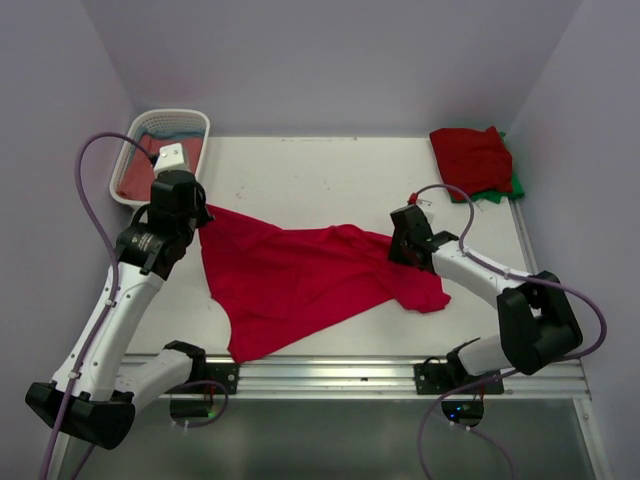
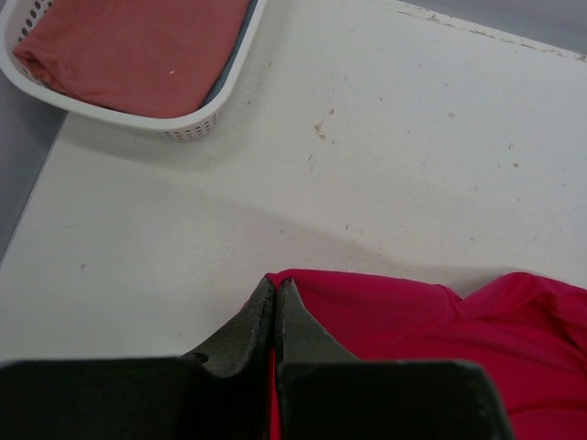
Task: Fold and stack the t-shirts
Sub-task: Flatten out the tshirt
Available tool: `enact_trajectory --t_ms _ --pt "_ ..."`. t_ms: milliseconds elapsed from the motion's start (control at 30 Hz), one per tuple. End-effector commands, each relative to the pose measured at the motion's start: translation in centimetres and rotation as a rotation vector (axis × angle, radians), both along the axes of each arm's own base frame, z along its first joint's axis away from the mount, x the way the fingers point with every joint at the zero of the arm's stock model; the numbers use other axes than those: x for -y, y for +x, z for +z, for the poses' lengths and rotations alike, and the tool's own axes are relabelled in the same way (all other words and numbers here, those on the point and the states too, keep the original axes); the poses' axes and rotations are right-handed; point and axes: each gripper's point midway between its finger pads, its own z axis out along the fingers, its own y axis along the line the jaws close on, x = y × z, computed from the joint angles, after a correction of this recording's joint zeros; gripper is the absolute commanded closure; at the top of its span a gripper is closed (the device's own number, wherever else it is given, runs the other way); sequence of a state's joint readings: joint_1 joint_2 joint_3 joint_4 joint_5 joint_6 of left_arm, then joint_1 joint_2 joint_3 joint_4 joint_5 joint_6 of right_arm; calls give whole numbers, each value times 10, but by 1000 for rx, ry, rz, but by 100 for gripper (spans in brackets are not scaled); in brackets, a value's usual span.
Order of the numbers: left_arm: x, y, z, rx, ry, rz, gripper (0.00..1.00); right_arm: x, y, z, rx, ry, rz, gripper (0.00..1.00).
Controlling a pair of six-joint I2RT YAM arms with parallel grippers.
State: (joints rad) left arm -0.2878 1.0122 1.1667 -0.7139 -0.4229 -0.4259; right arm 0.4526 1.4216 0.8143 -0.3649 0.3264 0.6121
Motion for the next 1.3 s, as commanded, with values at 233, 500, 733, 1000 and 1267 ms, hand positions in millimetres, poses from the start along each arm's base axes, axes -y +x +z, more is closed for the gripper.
enact_trajectory --t_ms 233,500,733,1000,1267 --pt "-3 1 4 22 -4 9 100 -9 3 -27 -21 48 -17 61" --pt "-6 -1 4 23 2 14 100 -7 6 -57 -84 5 -21 56" --pt "-8 -4 7 27 5 22 100 -13 9 -64 -105 13 4 100" --pt "-8 -2 10 32 5 25 100 -1 19 19 55 -20 19 100" --pt "-6 2 7 27 1 17 100 4 27 60 125 -45 25 100"
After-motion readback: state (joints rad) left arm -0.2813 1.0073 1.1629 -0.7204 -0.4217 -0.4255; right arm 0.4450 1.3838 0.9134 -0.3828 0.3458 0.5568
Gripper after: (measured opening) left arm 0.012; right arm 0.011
